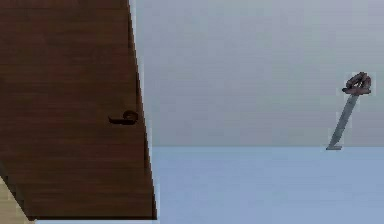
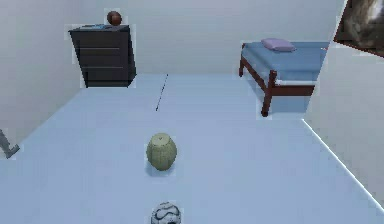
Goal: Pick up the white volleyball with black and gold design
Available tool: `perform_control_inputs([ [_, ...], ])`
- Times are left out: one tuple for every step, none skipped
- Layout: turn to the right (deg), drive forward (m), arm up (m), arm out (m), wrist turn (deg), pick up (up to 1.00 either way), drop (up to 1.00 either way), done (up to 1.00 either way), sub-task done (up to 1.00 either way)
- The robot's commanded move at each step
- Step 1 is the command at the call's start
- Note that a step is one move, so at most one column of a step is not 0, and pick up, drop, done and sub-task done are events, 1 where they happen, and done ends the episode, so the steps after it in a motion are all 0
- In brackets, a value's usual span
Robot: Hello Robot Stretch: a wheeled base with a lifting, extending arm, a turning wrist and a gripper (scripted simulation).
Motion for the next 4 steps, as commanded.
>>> perform_control_inputs([
  [0.0,0.00,0.20,0.00,0.0,0.00,0.00,0.00,0.00],
  [0.0,0.00,0.00,0.44,0.0,0.00,0.00,0.00,0.00],
  [0.0,0.00,0.00,0.00,45.0,0.00,0.00,0.00,0.00],
  [0.0,0.00,0.00,0.00,45.0,0.00,0.00,0.00,0.00],
])
